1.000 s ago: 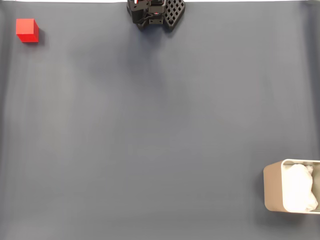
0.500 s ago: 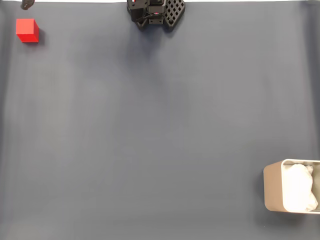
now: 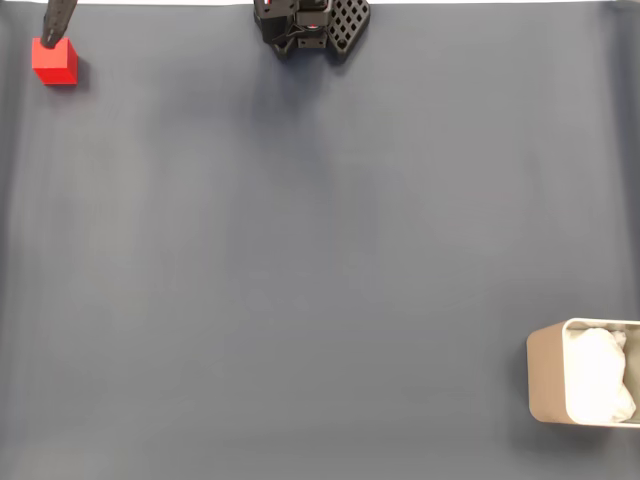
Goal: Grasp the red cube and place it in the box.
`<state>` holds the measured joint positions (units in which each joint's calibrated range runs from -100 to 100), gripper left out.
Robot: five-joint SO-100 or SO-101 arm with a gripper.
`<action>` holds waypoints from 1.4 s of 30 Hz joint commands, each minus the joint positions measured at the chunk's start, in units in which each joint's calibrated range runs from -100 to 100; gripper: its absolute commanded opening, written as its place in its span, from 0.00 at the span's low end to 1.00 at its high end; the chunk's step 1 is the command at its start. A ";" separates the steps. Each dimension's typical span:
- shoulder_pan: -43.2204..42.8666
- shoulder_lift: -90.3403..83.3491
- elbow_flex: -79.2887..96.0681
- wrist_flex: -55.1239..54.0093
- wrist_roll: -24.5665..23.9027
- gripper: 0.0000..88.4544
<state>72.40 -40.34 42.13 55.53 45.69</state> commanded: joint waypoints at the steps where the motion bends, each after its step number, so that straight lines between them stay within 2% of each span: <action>1: 0.25 1.17 -0.25 -2.17 -0.39 0.33; 16: 0.39 10.70 -0.16 -10.45 -0.59 0.39; 42: 1.32 19.80 0.57 -20.61 1.90 0.40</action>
<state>72.85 -20.45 43.04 36.28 47.30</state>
